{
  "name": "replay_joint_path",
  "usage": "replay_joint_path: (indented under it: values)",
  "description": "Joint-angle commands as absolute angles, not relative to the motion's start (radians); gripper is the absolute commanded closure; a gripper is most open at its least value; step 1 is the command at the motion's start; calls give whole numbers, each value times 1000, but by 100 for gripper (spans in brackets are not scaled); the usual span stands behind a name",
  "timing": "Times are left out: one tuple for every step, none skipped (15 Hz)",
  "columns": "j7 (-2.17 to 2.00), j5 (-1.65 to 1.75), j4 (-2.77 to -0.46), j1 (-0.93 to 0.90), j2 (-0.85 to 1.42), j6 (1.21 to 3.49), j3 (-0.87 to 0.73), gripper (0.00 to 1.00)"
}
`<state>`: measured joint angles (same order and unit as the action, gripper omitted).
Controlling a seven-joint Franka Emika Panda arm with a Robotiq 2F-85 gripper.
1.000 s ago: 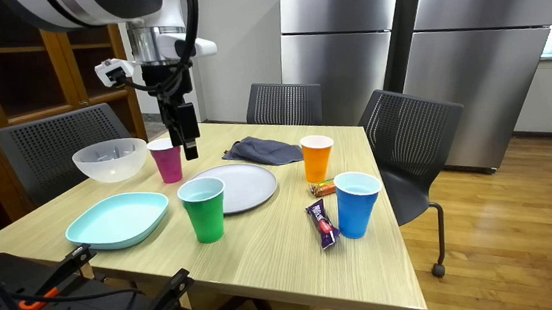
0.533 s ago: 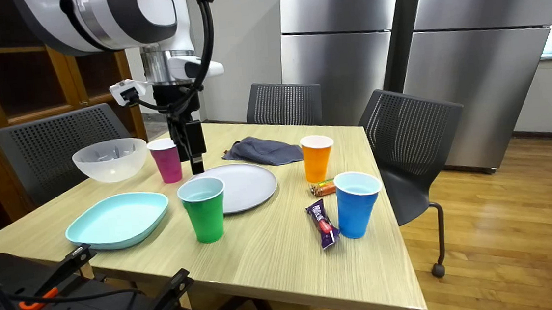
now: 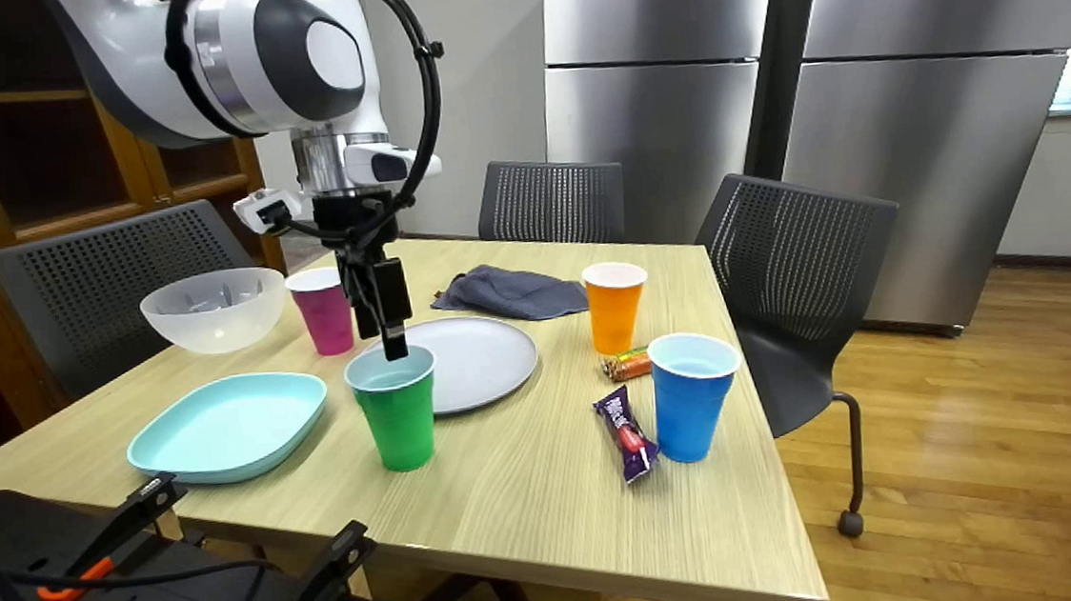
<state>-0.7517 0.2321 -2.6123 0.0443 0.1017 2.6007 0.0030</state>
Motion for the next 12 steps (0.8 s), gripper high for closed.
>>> replay_joint_path:
  values:
    - [-797, 274, -2583, -7, 152, 2623, -32, 0]
    - [-794, 272, -2581, -16, 160, 2627, -39, 0]
    - [-795, 270, -2581, -25, 167, 2634, -46, 0]
    - [-792, 266, -2581, -33, 172, 2639, -53, 0]
    - [-792, 263, -2580, -41, 176, 2644, -59, 0]
    - [-792, 263, -2579, -48, 181, 2648, -65, 0]
    - [-796, 267, -2581, -55, 184, 2651, -71, 0]
    - [-797, 269, -2583, -62, 186, 2654, -77, 12]
    - [-798, 274, -2585, -68, 186, 2656, -82, 28]
    - [-800, 277, -2584, -74, 188, 2658, -87, 35]
    - [-802, 278, -2584, -79, 190, 2659, -92, 44]
    - [-801, 276, -2584, -83, 191, 2659, -95, 51]
